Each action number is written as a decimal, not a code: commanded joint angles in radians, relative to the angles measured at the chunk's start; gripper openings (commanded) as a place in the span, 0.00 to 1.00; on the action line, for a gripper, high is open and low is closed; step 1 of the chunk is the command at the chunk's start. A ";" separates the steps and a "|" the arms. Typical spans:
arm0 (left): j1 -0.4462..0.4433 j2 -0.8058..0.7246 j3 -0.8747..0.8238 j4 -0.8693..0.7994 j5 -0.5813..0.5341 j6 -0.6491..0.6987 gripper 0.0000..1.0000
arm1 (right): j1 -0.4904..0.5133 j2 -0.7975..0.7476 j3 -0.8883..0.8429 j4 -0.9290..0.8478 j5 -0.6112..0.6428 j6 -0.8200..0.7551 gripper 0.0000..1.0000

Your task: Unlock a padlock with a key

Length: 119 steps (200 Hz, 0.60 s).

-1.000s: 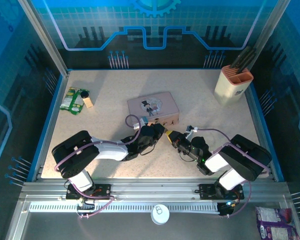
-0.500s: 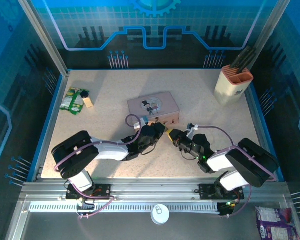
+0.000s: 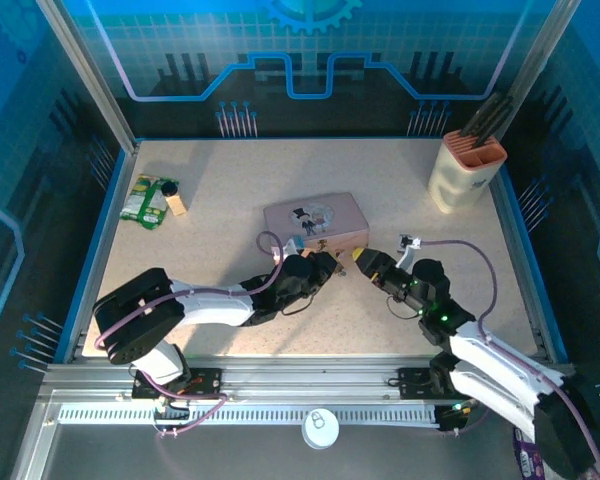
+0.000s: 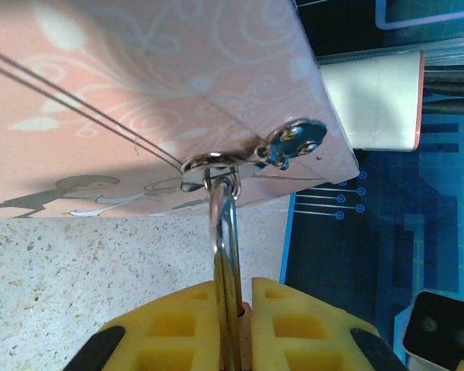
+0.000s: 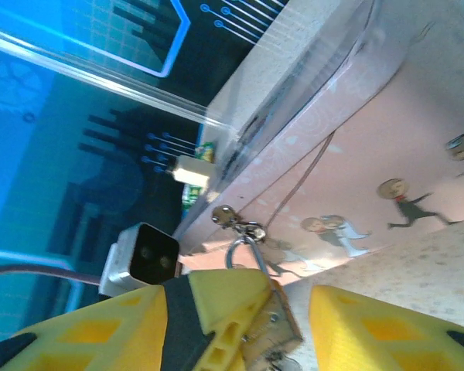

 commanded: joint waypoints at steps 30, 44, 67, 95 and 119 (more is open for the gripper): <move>0.004 -0.061 -0.005 0.039 0.028 0.036 0.00 | 0.090 -0.060 0.154 -0.513 -0.017 -0.585 0.44; 0.006 -0.071 -0.009 0.021 0.027 0.037 0.00 | 0.194 -0.075 0.151 -0.525 0.111 -0.739 0.43; 0.010 -0.088 -0.015 -0.003 0.028 0.044 0.00 | 0.353 -0.067 0.107 -0.444 0.310 -0.928 0.43; 0.010 -0.104 -0.026 -0.019 0.030 0.040 0.00 | 0.420 0.013 0.074 -0.332 0.397 -1.035 0.38; 0.012 -0.111 -0.035 -0.020 0.036 0.038 0.00 | 0.485 0.053 0.035 -0.191 0.489 -1.123 0.37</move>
